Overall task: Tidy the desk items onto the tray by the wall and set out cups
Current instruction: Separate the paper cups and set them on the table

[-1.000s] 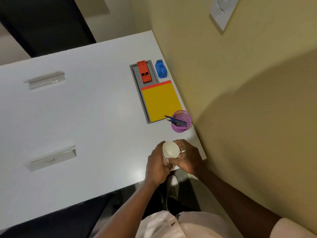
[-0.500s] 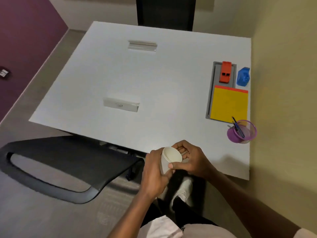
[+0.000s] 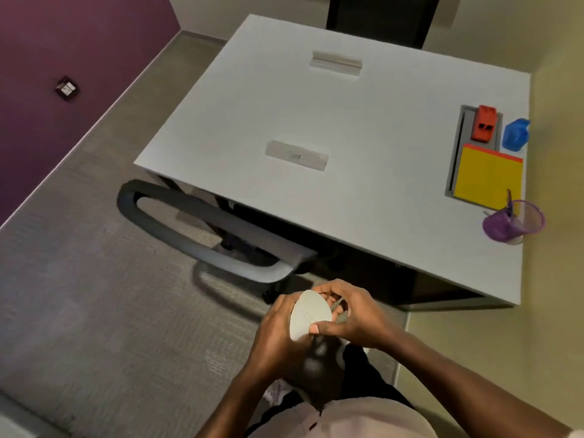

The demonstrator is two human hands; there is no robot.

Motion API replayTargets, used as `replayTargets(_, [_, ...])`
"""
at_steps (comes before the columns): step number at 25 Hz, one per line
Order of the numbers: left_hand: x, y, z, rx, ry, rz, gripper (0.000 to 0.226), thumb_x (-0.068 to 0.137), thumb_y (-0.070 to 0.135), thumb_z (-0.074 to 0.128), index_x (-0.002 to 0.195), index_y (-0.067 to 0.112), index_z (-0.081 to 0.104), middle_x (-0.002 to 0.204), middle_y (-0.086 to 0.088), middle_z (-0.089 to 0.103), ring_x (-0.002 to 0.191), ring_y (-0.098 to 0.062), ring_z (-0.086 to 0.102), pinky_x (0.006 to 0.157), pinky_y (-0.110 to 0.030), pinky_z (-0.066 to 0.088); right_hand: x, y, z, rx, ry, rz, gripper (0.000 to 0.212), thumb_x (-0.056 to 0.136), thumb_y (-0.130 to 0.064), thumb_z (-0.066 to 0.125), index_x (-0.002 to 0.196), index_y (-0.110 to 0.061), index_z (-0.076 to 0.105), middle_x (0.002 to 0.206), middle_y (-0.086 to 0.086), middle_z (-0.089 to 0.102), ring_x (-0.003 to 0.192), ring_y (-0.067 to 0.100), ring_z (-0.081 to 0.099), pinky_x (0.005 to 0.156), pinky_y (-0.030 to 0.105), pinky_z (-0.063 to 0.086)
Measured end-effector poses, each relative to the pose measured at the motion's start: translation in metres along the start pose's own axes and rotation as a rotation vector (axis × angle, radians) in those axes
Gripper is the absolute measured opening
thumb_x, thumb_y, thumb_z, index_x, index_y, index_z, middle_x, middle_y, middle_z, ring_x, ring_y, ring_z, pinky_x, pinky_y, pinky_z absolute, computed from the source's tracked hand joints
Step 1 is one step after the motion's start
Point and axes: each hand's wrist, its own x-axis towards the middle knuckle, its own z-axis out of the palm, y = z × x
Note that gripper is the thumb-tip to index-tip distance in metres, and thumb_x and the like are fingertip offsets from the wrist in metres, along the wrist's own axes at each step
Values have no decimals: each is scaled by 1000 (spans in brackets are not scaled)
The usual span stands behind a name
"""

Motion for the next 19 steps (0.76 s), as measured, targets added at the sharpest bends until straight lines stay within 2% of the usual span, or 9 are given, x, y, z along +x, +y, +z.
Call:
replayTargets(2, [-23,-30,-27,-43,1,8,70,82,36,81,142,43,47,134,14,59,124,-5,59,100,-29,58,5,-22,40,-21,-7,-23,74,65,-71,84,128,-39,64,119,-22,64,106,-1,63,86,27,57])
replayTargets(4, [-47,-62,-58,-55,19,13,70,84,25,86,143,35,51,134,12,61,124,-7,62,101,-25,57,11,-48,78,-37,-34,-69,70,65,-70,85,124,-36,66,115,-20,66,100,0,65,81,28,59])
replayTargets(6, [-67,-86,-87,-37,54,-2,70,83,25,88,145,29,55,134,10,64,123,-7,64,101,-28,59,18,-74,109,-45,-62,-102,68,65,-67,87,121,-33,67,112,-17,68,97,3,67,80,32,60])
replayTargets(10, [-98,-123,-140,-7,173,-24,67,77,23,91,135,38,60,127,16,69,116,1,67,97,-30,62,38,-123,157,-93,-121,-161,69,64,-70,87,119,-34,64,112,-18,67,98,1,67,80,28,60])
replayTargets(14, [-112,-158,-184,32,303,-55,70,71,16,98,134,18,67,125,3,74,111,-7,69,95,-28,62,74,-168,193,-114,-147,-207,69,68,-69,85,123,-33,63,114,-18,66,99,0,66,80,24,59])
replayTargets(16, [-111,-169,-209,12,350,-145,70,73,21,95,136,21,66,126,6,73,110,-6,67,95,-26,59,93,-189,211,-107,-137,-227,69,69,-66,84,125,-32,62,116,-18,65,101,1,65,82,26,59])
replayTargets(19, [-102,-189,-252,-28,379,-203,70,74,23,90,139,28,63,130,10,71,114,-8,68,98,-31,59,126,-219,240,-122,-116,-257,71,70,-66,82,128,-34,60,119,-18,63,104,2,64,85,28,59])
